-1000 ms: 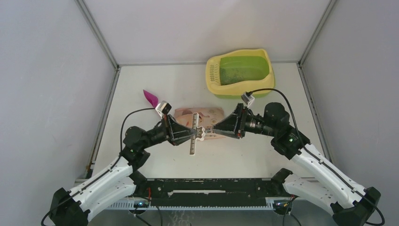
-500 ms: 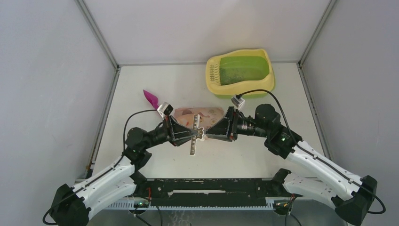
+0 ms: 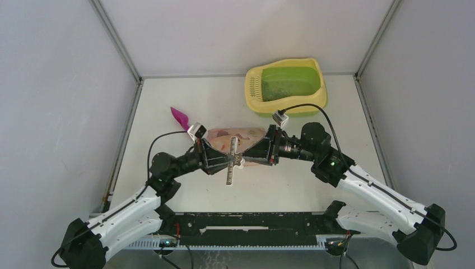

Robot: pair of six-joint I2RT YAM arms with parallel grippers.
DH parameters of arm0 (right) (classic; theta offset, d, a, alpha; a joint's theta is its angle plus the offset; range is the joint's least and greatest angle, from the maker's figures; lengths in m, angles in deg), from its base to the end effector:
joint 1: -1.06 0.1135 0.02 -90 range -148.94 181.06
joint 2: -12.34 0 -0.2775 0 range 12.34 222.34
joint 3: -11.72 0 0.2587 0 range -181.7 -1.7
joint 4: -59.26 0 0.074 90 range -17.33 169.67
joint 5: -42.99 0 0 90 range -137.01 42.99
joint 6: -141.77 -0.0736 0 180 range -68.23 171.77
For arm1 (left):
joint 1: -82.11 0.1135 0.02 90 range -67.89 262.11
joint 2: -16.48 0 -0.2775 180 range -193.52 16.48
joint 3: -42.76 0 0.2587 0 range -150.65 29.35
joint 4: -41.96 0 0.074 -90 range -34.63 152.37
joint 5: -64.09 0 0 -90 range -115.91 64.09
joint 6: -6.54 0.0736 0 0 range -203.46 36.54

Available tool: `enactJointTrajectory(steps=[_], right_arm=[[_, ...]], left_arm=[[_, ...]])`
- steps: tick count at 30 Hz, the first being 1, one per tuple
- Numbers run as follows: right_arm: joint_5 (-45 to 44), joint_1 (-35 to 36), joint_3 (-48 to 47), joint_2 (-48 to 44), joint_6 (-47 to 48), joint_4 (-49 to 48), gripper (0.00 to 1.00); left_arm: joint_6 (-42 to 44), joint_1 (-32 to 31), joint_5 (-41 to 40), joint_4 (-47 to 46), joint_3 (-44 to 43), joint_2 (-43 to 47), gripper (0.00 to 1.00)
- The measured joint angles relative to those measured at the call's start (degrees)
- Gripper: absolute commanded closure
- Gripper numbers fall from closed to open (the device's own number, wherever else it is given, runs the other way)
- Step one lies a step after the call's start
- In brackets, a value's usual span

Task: Fill the litter box with clean litter
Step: Pick up the clamp at the center of the board.

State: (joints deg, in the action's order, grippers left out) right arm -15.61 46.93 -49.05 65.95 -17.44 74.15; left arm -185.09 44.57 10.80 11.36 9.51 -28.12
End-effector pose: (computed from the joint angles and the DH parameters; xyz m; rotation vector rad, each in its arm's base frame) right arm 0.1449 0.2044 0.3507 -0.0787 2.1223 1.8311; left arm 0.1331 -0.1577 0.3013 -0.2186 1.7805 -2.3332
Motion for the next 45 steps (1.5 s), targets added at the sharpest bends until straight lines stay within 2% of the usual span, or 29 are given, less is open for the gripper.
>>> enactJointTrajectory(steps=[16, 20, 23, 25, 26, 27, 30, 31, 34, 36, 40, 43, 45], right_arm=[[0.0, 0.9, -0.1, 1.2, -0.2, -0.9, 0.57], [0.0, 1.3, -0.3, 1.8, -0.1, -0.7, 0.64], [0.0, 1.4, -0.5, 1.9, -0.1, -0.5, 0.65], [0.0, 1.4, -0.7, 1.9, -0.1, -0.4, 0.71], [0.0, 1.4, -0.7, 1.9, -0.1, -0.3, 0.77], [0.0, 1.4, -0.7, 1.9, -0.1, -0.3, 0.82], [-0.1, 1.5, -0.7, 1.9, -0.1, -0.2, 0.99], [-0.1, 1.5, -0.8, 1.9, 0.1, 0.0, 1.0], [-0.5, 1.5, -0.8, 1.9, 0.8, 1.3, 1.0], [-0.8, 1.5, -0.8, 2.0, 1.1, 2.3, 1.0], [-1.2, 1.5, -0.8, 2.0, 1.6, 3.2, 1.0], [-1.3, 1.6, -0.8, 2.0, 1.8, 3.3, 1.0], [-1.4, 1.6, -0.8, 2.0, 1.8, 3.2, 1.0]], left_arm=[[-0.1, 0.0, 0.0, -0.5, 0.5, -0.9, 1.0], [-0.1, 0.0, 0.0, -0.4, 0.5, -0.9, 1.0], [0.0, 0.0, 0.0, -0.3, 0.5, -0.8, 1.0], [0.0, 0.0, 0.0, -0.3, 0.5, -0.7, 1.0], [0.0, 0.0, 0.0, -0.3, 0.5, -0.7, 0.98], [0.0, 0.0, 0.0, -0.3, 0.5, -0.7, 0.91], [0.3, 0.0, 0.0, -0.2, 0.5, -0.6, 0.68], [0.2, 0.0, -0.1, 0.2, 0.5, -0.5, 0.59], [0.6, 0.0, -0.1, 2.0, 0.5, 0.2, 0.49], [1.1, 0.0, -0.3, 3.2, 0.5, 0.8, 0.46], [1.3, 0.0, -0.4, 4.8, 0.5, 1.5, 0.48], [1.7, 0.0, -0.5, 5.5, 0.5, 1.6, 0.69], [1.8, 0.0, -0.5, 5.8, 0.5, 1.6, 0.78]])
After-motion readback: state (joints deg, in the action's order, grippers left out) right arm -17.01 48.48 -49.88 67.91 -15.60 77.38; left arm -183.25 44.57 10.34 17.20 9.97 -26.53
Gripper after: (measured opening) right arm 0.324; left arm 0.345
